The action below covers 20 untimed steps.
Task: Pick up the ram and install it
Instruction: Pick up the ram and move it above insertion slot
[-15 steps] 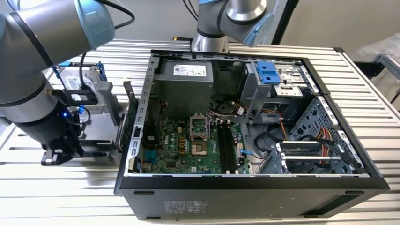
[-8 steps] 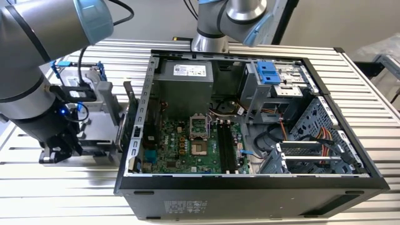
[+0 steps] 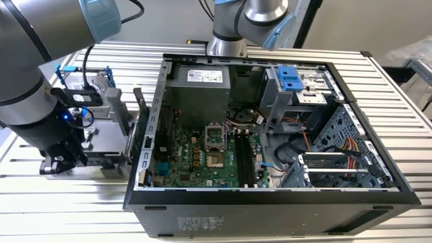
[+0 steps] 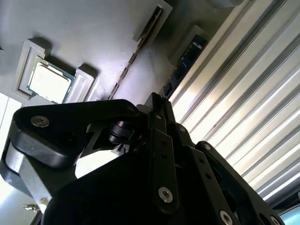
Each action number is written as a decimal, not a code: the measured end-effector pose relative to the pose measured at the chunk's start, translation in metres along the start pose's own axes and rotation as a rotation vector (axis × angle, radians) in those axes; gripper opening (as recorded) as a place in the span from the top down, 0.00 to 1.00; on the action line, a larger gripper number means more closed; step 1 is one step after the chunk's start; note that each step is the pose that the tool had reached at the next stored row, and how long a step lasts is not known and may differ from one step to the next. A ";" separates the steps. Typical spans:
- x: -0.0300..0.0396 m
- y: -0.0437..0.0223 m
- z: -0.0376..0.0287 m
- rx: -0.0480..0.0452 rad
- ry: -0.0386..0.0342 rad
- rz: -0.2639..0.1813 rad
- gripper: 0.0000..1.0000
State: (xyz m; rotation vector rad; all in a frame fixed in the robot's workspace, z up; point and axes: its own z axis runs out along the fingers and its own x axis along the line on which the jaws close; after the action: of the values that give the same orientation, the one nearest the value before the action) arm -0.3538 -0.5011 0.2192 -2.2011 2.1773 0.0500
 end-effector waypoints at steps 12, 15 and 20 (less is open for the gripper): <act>-0.0007 0.0000 -0.0129 0.0000 0.0000 0.000 1.00; -0.0009 -0.0001 -0.0170 -0.0001 0.0001 0.000 1.00; -0.0013 -0.0001 -0.0243 -0.0001 0.0001 0.000 1.00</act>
State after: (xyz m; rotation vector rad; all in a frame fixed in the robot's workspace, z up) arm -0.3539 -0.5011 0.2436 -2.2011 2.1774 0.0500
